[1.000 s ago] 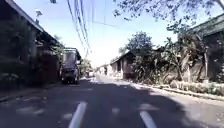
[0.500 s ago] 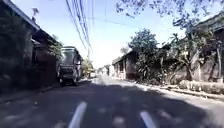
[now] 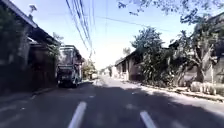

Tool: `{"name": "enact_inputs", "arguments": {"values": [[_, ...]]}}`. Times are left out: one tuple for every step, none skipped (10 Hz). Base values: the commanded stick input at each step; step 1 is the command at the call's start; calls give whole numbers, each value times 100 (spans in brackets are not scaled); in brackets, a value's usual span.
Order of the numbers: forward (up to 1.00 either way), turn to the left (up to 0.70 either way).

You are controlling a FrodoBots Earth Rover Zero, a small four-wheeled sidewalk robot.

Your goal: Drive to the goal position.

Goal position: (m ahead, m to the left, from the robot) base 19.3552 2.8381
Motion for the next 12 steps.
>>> {"name": "enact_inputs", "arguments": {"values": [[85,0],[85,0],[85,0],[85,0],[85,0],[85,0],[85,0],[85,0],[85,0],[85,0],[85,0],[85,0]]}}
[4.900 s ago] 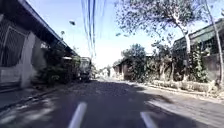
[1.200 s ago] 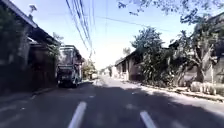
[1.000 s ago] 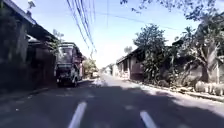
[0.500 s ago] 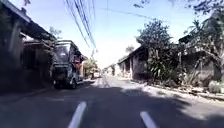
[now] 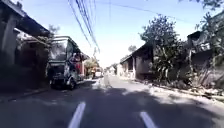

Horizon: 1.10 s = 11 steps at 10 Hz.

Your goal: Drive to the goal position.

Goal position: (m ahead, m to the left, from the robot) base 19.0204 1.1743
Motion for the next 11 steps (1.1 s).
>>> {"name": "enact_inputs", "arguments": {"values": [[85,0],[85,0],[85,0],[85,0],[85,0],[85,0],[85,0],[85,0],[85,0],[85,0],[85,0]]}}
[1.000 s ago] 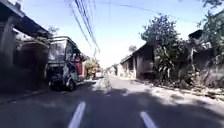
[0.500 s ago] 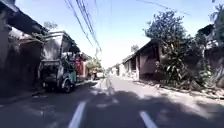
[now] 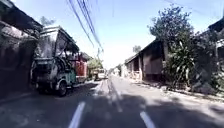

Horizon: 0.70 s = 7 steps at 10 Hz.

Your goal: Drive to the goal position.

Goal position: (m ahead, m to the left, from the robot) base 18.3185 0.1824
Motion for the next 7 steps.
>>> {"name": "enact_inputs", "arguments": {"values": [[85,0],[85,0],[85,0],[85,0],[85,0],[85,0],[85,-16]]}}
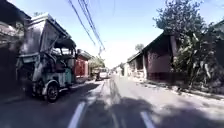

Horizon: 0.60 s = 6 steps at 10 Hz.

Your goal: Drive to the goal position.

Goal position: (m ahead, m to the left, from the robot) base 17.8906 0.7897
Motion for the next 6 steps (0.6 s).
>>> {"name": "enact_inputs", "arguments": {"values": [[85,-34],[85,-34],[85,-34],[85,-34],[85,-34],[85,-34]]}}
